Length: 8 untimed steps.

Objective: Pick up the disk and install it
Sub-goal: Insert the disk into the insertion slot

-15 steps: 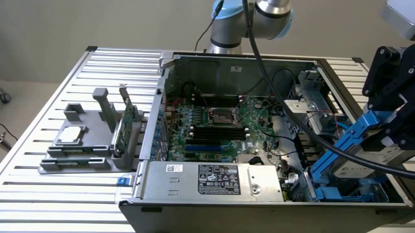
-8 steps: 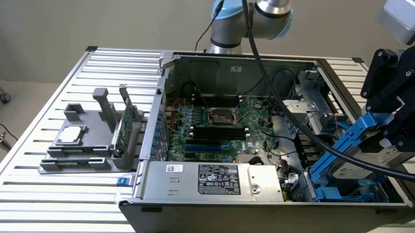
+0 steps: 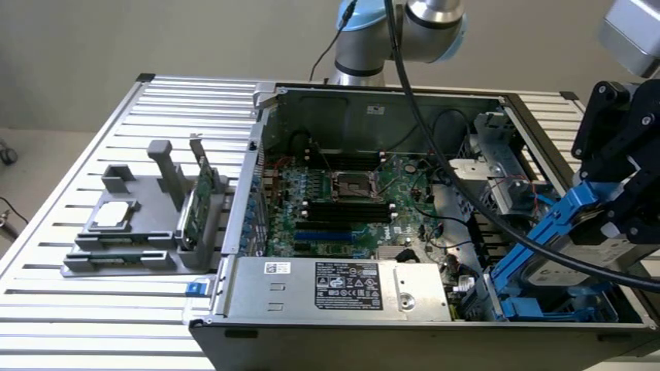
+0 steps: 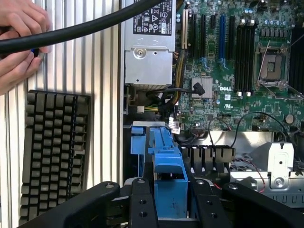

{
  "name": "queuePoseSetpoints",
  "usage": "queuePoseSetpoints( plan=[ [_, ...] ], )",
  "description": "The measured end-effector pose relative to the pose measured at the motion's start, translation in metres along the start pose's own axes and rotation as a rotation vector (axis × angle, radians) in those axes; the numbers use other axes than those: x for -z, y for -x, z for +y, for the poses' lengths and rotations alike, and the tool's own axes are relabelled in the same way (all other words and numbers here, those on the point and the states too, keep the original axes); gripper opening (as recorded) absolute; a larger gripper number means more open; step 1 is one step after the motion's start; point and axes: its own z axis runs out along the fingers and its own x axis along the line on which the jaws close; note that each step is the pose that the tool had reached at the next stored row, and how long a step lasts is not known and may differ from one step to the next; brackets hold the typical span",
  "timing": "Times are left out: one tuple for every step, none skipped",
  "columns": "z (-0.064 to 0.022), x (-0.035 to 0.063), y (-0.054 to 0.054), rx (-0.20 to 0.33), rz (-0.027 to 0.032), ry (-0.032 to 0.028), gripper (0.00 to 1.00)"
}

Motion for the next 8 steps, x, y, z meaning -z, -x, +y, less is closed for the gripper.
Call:
queuePoseSetpoints(
  plan=[
    [0.0000,-0.0004,0.0000,0.000,0.0000,0.0000,0.33],
    [0.0000,-0.0008,-0.0001,0.000,0.0000,0.0000,0.33],
    [0.0000,-0.0012,-0.0001,0.000,0.0000,0.0000,0.33],
    [0.0000,-0.0015,-0.0001,0.000,0.0000,0.0000,0.33],
    [-0.0001,-0.0020,-0.0001,0.000,0.0000,0.0000,0.33],
    [-0.0001,-0.0025,-0.0002,0.000,-0.0001,0.0000,0.33],
    [-0.0001,-0.0029,-0.0002,0.000,0.0000,0.0000,0.33],
    [-0.0001,-0.0034,-0.0002,0.000,0.0000,0.0000,0.33]
  ],
)
